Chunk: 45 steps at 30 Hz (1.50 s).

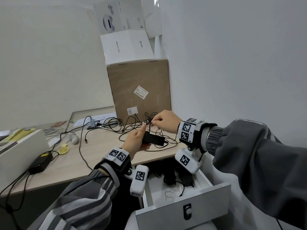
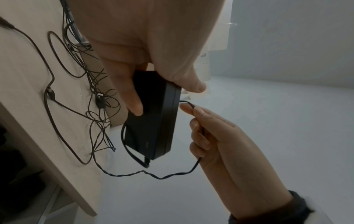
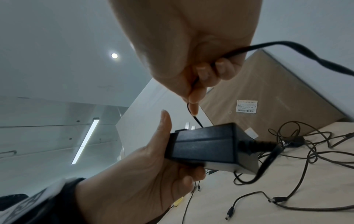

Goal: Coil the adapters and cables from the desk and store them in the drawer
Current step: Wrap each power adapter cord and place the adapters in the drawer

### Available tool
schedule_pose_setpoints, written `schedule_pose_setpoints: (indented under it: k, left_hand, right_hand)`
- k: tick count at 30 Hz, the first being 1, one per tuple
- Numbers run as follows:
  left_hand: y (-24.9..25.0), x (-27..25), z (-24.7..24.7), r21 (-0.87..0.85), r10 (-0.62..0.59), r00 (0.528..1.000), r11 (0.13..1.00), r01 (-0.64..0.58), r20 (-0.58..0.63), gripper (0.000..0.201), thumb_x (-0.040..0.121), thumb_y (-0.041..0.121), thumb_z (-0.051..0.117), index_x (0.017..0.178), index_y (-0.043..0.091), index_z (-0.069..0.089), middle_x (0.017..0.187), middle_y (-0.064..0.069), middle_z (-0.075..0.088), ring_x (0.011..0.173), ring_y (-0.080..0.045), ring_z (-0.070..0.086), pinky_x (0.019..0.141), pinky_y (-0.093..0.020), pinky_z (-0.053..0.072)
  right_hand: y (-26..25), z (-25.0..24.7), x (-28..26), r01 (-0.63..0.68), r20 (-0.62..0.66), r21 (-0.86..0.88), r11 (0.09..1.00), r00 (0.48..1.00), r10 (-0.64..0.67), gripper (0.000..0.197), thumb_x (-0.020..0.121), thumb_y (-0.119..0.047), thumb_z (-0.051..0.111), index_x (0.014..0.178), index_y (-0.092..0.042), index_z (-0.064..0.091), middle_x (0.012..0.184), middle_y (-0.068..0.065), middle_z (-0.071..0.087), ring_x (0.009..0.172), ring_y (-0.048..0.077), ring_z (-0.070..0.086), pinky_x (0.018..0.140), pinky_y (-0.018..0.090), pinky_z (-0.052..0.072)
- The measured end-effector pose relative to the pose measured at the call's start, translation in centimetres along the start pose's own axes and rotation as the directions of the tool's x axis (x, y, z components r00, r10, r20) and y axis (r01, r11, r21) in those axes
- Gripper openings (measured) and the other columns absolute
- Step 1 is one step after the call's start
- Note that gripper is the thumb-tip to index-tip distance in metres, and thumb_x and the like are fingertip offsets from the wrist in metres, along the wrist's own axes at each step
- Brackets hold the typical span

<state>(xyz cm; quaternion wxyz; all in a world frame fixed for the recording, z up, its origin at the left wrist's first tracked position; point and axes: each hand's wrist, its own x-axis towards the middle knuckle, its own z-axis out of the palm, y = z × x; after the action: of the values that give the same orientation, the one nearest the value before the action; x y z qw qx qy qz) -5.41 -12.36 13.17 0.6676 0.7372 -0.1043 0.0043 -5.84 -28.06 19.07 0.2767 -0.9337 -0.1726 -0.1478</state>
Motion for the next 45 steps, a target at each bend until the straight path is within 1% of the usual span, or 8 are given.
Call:
schedule_pose_setpoints:
  k: [10,16,23,27,32,37,40,45]
  left_hand:
    - [-1.1,0.9,-0.4,-0.069,-0.061,0.997,0.996,0.057,-0.055,0.047,0.095,0.055,0.043,0.101,0.014,0.066,0.094,-0.013,0.067,0.071,-0.018,0.064,0.063,-0.026,0.058]
    - [-0.8,2.2,-1.4,-0.397,-0.064,0.978,0.917,-0.02,-0.198,0.041,0.097,0.041,0.049,0.093,0.001,0.061,0.1,-0.017,0.066,0.083,-0.02,0.065,0.067,-0.024,0.059]
    - [1.1,2.9,-3.1,-0.673,-0.2,0.935,0.738,-0.053,-0.293,0.041,0.098,0.048,0.044,0.1,0.008,0.053,0.08,-0.009,0.062,0.048,-0.012,0.063,0.043,-0.019,0.05]
    - [1.1,2.4,-2.5,-0.55,-0.178,0.974,0.832,0.075,-0.137,0.043,0.097,0.055,0.036,0.108,0.017,0.053,0.063,-0.003,0.05,0.041,-0.012,0.048,0.037,-0.018,0.035]
    - [1.5,1.3,-2.4,-0.407,-0.162,0.985,0.897,0.173,0.063,0.034,0.094,0.051,0.043,0.095,0.018,0.052,0.064,-0.002,0.048,0.046,-0.013,0.042,0.041,-0.021,0.029]
    - [1.3,0.7,-1.9,-0.121,-0.164,0.981,0.977,0.176,0.105,0.021,0.089,0.036,0.059,0.083,0.017,0.052,0.072,-0.005,0.048,0.051,-0.014,0.044,0.047,-0.021,0.038]
    - [1.1,0.5,-1.5,0.043,-0.121,0.979,0.992,0.115,0.164,0.021,0.09,0.034,0.058,0.083,0.015,0.053,0.07,-0.005,0.049,0.053,-0.014,0.044,0.045,-0.02,0.038]
    - [0.6,0.4,-1.2,0.426,-0.055,0.988,0.905,-0.012,0.145,0.029,0.092,0.037,0.056,0.075,0.014,0.058,0.067,-0.003,0.054,0.052,-0.013,0.049,0.049,-0.022,0.04]
  right_hand:
    - [-1.9,1.5,-0.8,0.09,0.082,-0.06,0.994,0.993,-0.085,0.025,0.094,-0.022,0.05,0.091,-0.014,0.074,0.069,-0.005,0.061,0.067,0.011,0.053,0.06,0.023,0.038]
    - [-2.3,3.8,-1.3,0.201,0.161,-0.143,0.969,0.971,-0.178,0.027,0.096,-0.013,0.043,0.103,-0.003,0.066,0.094,0.013,0.068,0.089,0.027,0.06,0.084,0.037,0.046]
    - [-1.5,4.7,-1.8,0.153,0.136,0.11,0.982,0.976,-0.168,0.027,0.097,-0.013,0.046,0.11,-0.006,0.069,0.075,0.003,0.068,0.077,0.014,0.056,0.076,0.026,0.045]
    - [-0.4,4.5,-1.5,0.027,0.215,0.242,0.97,0.973,-0.08,0.023,0.096,-0.02,0.051,0.102,-0.014,0.072,0.063,-0.006,0.061,0.055,0.006,0.048,0.051,0.017,0.041]
    - [1.4,3.3,-0.7,-0.043,0.149,0.048,0.998,0.988,0.036,0.034,0.087,-0.043,0.061,0.068,-0.017,0.071,0.058,0.002,0.063,0.055,0.005,0.051,0.061,0.022,0.04]
    - [2.5,1.8,-0.2,-0.068,0.269,-0.048,0.997,0.96,0.079,0.02,0.084,-0.009,0.063,0.064,-0.013,0.066,0.056,-0.007,0.051,0.052,0.004,0.042,0.048,0.011,0.029]
    - [2.4,1.7,-0.2,-0.024,0.36,-0.06,0.998,0.932,0.044,0.024,0.085,-0.013,0.064,0.064,-0.024,0.058,0.064,-0.011,0.056,0.054,-0.005,0.049,0.055,0.008,0.034]
    - [2.1,0.9,0.6,-0.001,0.388,-0.156,0.988,0.92,0.062,0.017,0.087,-0.034,0.065,0.073,-0.025,0.065,0.071,-0.007,0.06,0.07,0.007,0.051,0.068,0.023,0.039]
